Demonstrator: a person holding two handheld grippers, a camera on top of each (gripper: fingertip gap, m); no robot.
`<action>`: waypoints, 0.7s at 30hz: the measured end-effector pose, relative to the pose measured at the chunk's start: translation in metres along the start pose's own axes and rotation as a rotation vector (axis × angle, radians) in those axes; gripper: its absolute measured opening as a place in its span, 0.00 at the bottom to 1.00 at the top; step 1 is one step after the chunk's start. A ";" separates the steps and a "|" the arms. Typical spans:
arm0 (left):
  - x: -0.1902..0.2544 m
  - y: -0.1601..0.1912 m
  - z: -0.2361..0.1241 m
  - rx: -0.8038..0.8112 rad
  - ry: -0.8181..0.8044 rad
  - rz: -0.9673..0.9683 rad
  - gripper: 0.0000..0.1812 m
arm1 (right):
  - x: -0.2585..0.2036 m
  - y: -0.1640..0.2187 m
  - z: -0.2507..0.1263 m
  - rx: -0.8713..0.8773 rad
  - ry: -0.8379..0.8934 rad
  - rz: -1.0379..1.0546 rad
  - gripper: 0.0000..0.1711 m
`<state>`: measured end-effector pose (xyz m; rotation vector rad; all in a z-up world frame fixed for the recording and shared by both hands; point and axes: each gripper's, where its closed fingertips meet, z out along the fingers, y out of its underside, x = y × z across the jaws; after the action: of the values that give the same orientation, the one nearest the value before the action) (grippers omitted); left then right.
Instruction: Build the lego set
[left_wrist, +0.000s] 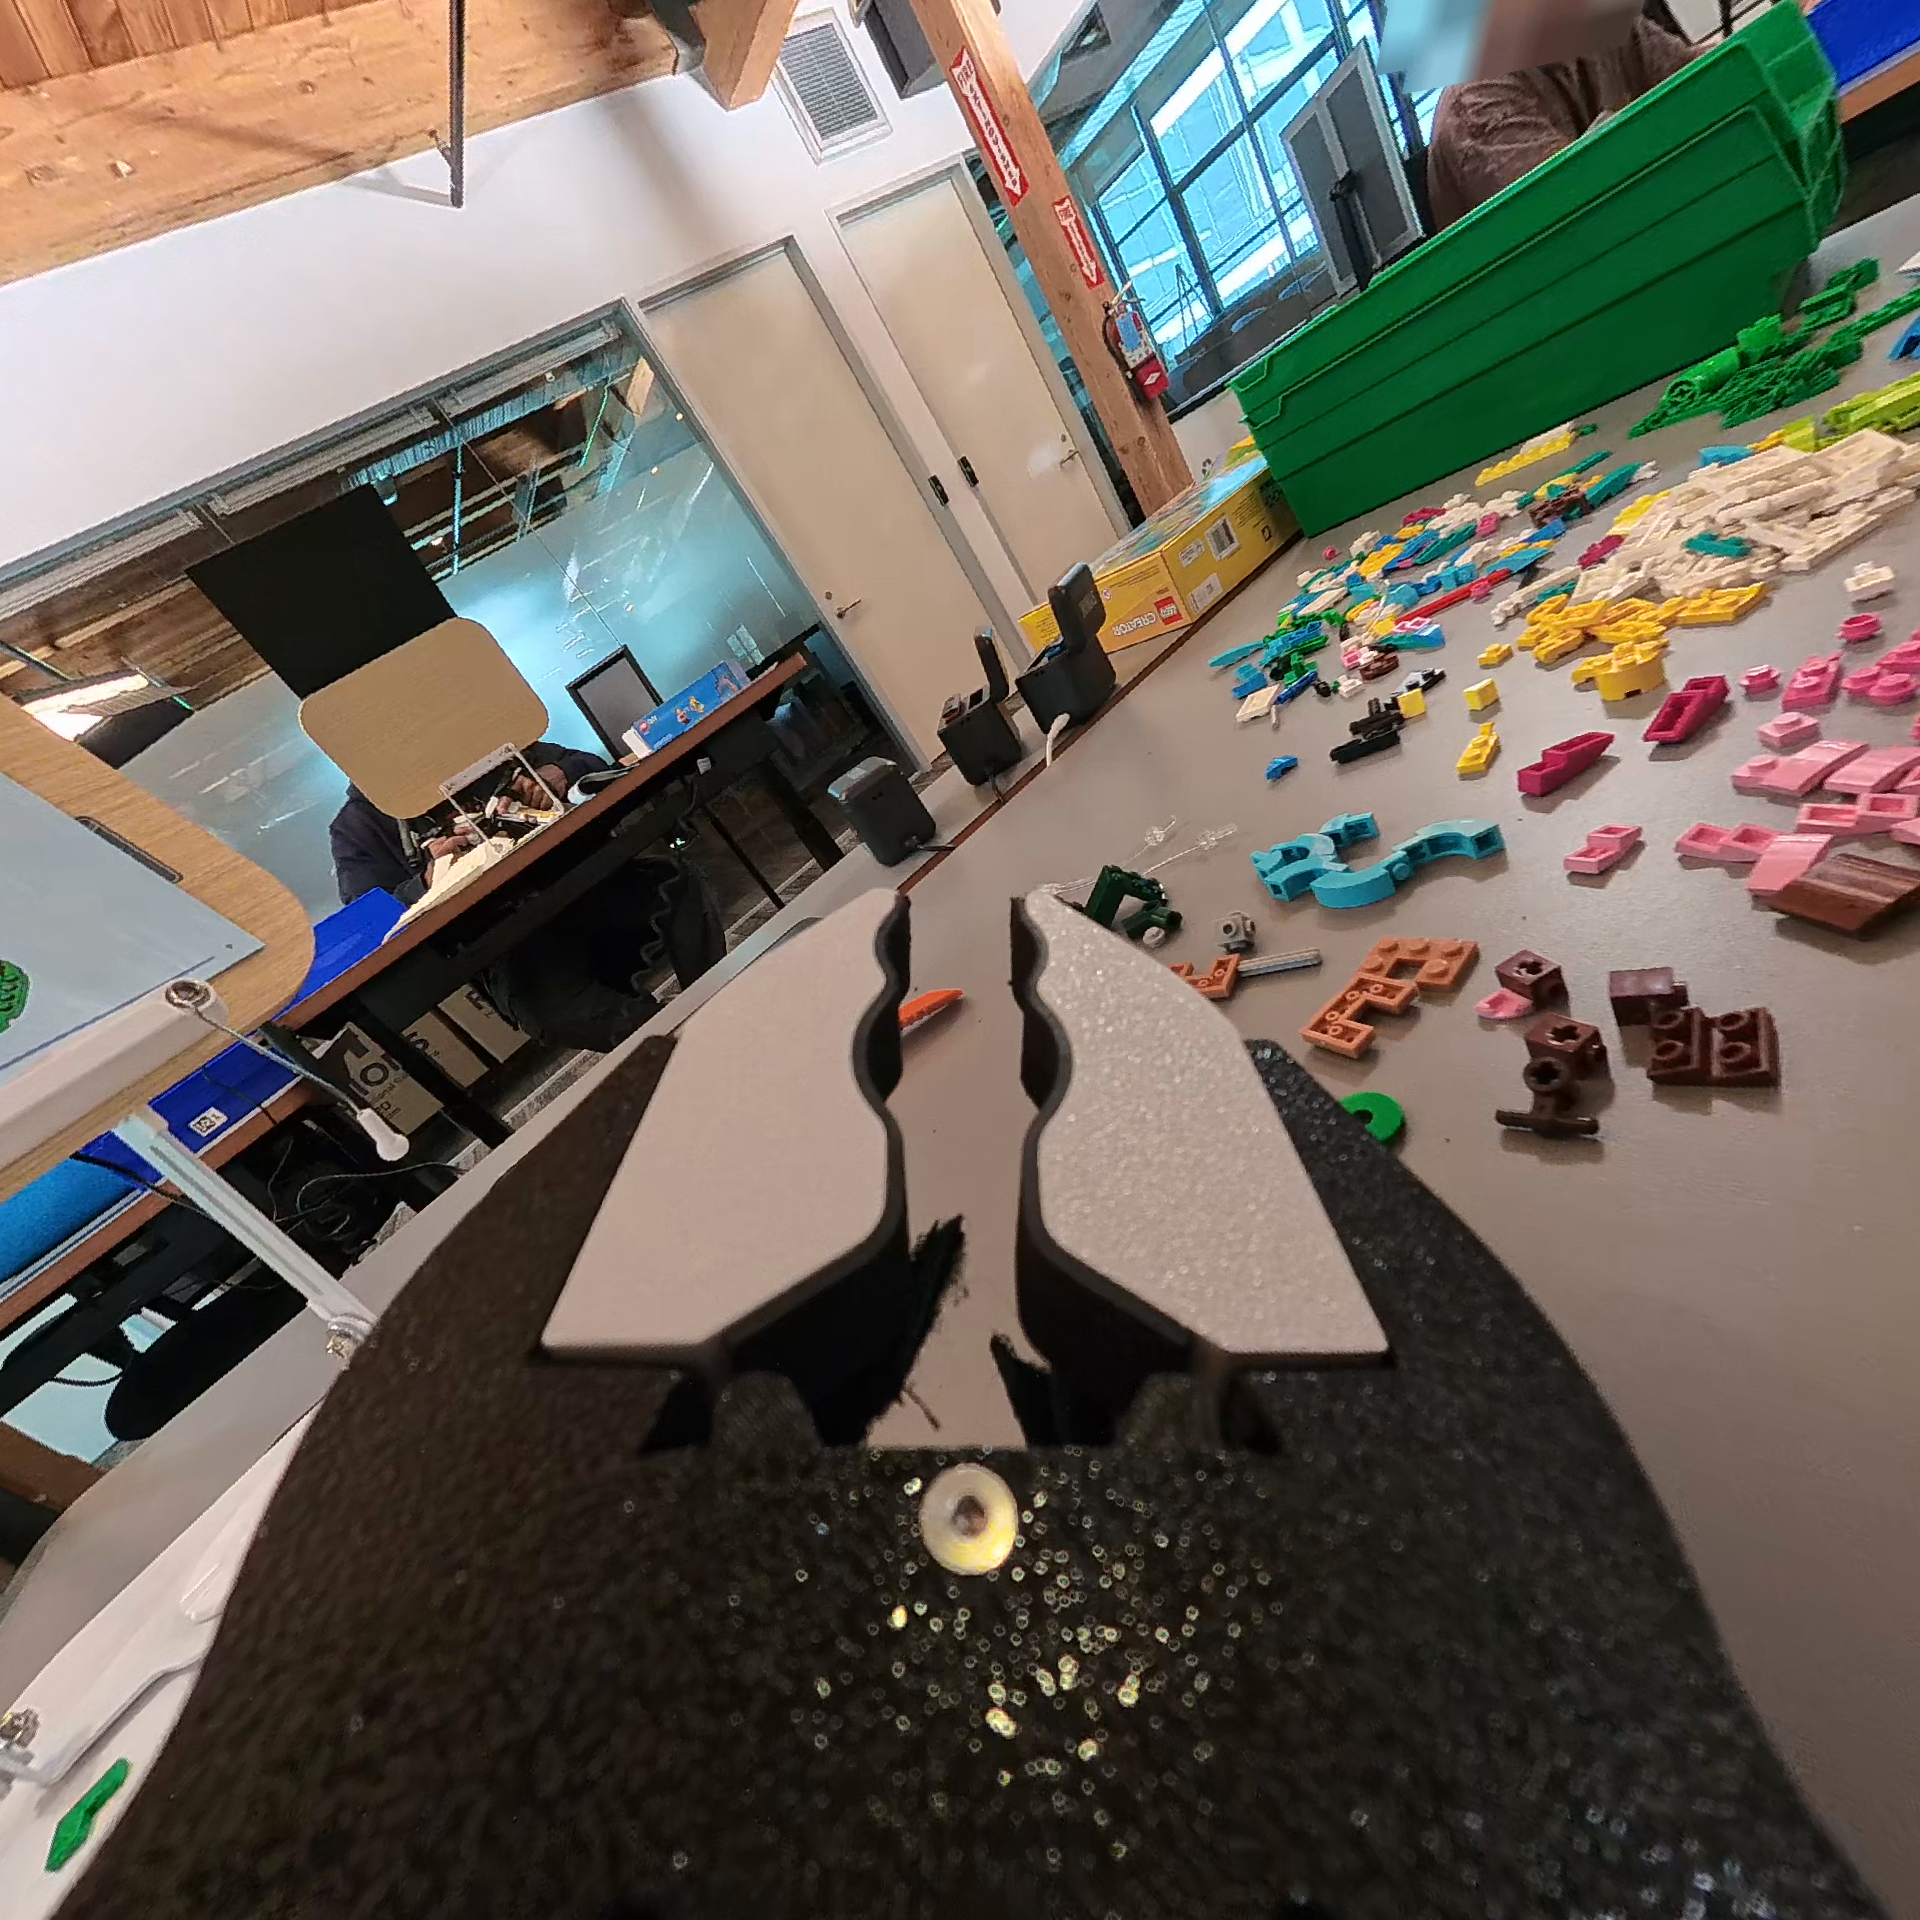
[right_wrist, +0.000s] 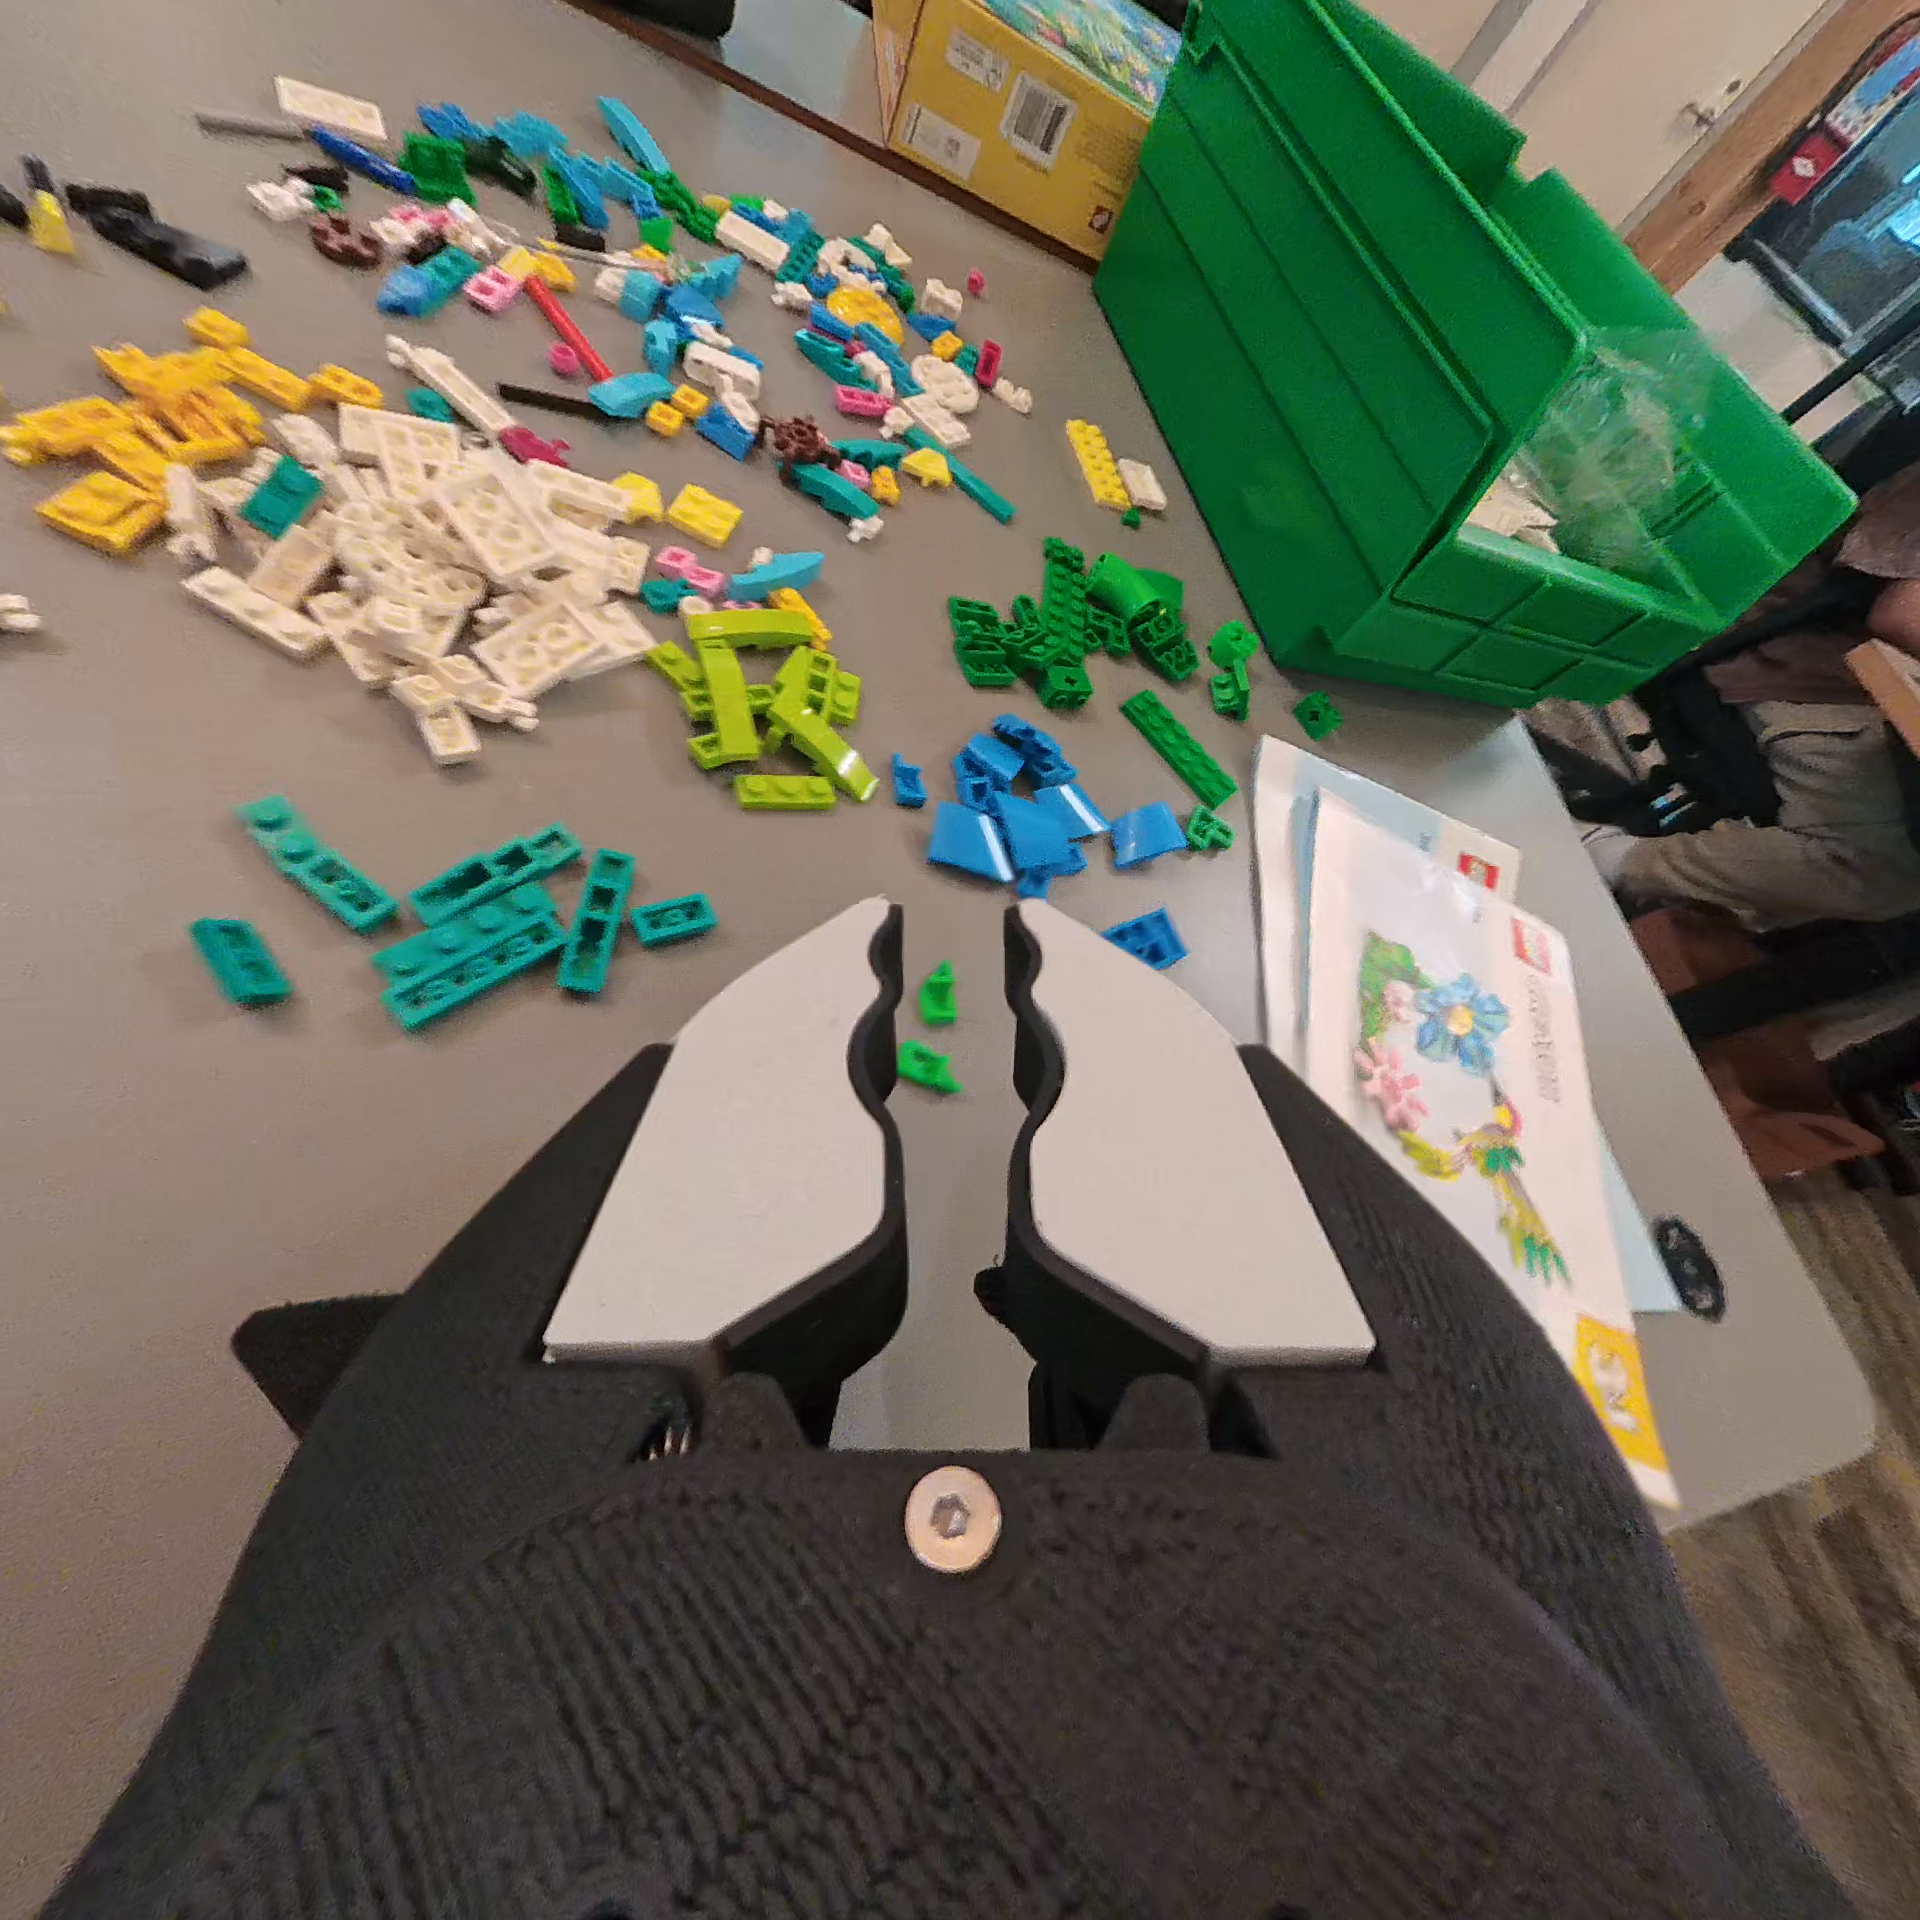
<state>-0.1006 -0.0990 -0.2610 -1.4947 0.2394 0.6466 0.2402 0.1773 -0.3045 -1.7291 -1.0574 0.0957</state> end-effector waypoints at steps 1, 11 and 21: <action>0.000 0.000 0.000 -0.001 0.000 0.002 0.10 | 0.007 -0.002 0.005 0.007 0.002 -0.010 0.09; 0.002 0.001 0.001 -0.008 0.001 0.017 0.10 | 0.084 -0.003 0.072 -0.062 -0.088 0.010 0.08; 0.000 0.002 0.003 -0.013 -0.006 0.015 0.10 | 0.080 0.006 0.094 -0.056 -0.446 0.214 0.09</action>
<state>-0.1026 -0.0960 -0.2626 -1.5046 0.2425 0.6659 0.2434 0.3000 -0.3176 -1.9167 -1.1950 0.6155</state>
